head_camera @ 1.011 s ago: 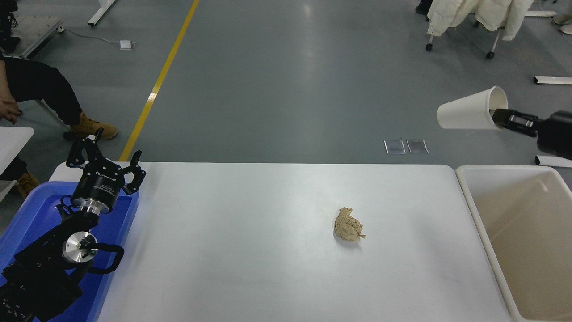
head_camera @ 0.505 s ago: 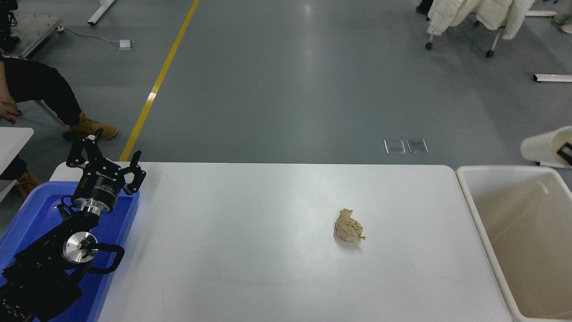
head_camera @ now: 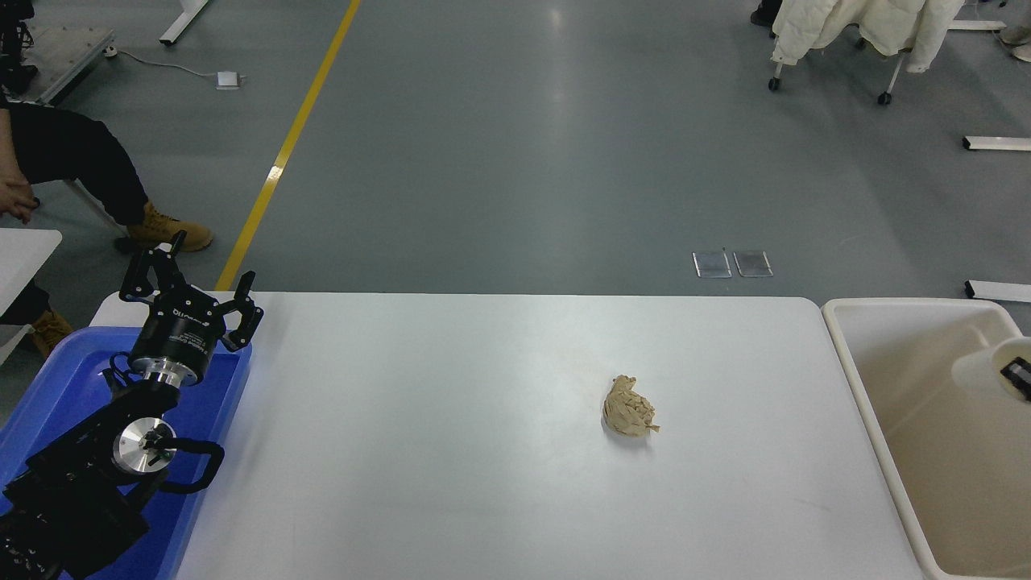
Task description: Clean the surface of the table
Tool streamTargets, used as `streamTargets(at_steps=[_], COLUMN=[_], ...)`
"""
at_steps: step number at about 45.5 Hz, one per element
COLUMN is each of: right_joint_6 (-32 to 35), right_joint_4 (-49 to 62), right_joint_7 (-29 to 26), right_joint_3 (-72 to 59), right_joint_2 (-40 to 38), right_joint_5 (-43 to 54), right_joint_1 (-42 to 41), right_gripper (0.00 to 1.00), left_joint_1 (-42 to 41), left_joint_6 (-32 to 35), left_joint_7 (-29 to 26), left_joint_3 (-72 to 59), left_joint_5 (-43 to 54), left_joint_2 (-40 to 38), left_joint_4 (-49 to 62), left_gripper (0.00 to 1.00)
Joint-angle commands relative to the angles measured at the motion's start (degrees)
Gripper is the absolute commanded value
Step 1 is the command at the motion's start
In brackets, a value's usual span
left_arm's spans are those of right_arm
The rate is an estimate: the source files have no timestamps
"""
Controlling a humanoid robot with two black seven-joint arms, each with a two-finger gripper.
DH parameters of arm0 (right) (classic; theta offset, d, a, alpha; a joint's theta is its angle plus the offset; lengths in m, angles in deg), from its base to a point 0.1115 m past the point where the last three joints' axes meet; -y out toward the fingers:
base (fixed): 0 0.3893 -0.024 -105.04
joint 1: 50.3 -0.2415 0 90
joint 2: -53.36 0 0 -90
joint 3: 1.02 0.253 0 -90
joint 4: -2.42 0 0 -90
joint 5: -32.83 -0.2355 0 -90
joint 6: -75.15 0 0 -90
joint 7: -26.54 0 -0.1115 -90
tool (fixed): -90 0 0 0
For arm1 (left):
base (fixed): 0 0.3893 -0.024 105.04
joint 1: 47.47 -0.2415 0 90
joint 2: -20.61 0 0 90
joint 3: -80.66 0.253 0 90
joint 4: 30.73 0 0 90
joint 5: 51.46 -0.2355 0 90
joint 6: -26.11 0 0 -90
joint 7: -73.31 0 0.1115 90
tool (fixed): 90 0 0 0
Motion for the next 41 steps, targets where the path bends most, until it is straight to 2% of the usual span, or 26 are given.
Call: streamTargets(at_steps=[1,9,18,20,22,25,26,27,31,41], right_joint_6=[-0.56,-1.17,-1.26,-1.26,-1.44,-2.49,-3.10,-3.72,-5.04,-5.74], right_joint_4=[0.28,0.28,0.28,0.28,0.28,0.19,0.02,-0.07,-0.42,-2.26], right_joint_7=[-1.64,-1.55,-1.55,-1.55,-1.55,-1.55,-1.55,-1.55,-1.46,-1.20], right_joint_3=[-0.12,-0.21,-0.21,-0.30,-0.30,-0.30,-0.30,-0.30,-0.30,1.02], right_joint_2=[2.96,3.14,3.05,3.05,3.05,3.05,3.05,3.05,3.05,2.79], right_joint_5=[-2.32,-2.32,-2.32,-2.32,-2.32,-2.32,-2.32,-2.32,-2.41,-2.50], right_joint_1=[3.37,3.46,3.63,3.89,4.16,4.16,4.16,4.16,4.51,4.34], right_gripper=[0.05,0.05,0.13,0.18,0.32,0.76,0.87,0.93,0.97,0.97], left_joint_1=[0.00,0.00,0.00,0.00,0.00,0.00,0.00,0.00,0.00,0.00], left_joint_6=[0.01,0.01,0.01,0.01,0.01,0.01,0.01,0.01,0.01,0.01], left_joint_7=[0.00,0.00,0.00,0.00,0.00,0.00,0.00,0.00,0.00,0.00], left_joint_3=[0.00,0.00,0.00,0.00,0.00,0.00,0.00,0.00,0.00,0.00], left_joint_5=[-0.03,-0.03,-0.03,-0.03,-0.03,-0.03,-0.03,-0.03,-0.03,0.06], left_joint_2=[0.00,0.00,0.00,0.09,0.00,0.00,0.00,0.00,0.00,0.00], left_joint_4=[0.00,0.00,0.00,0.00,0.00,0.00,0.00,0.00,0.00,0.00], left_gripper=[1.00,1.00,1.00,1.00,1.00,1.00,1.00,1.00,1.00,1.00])
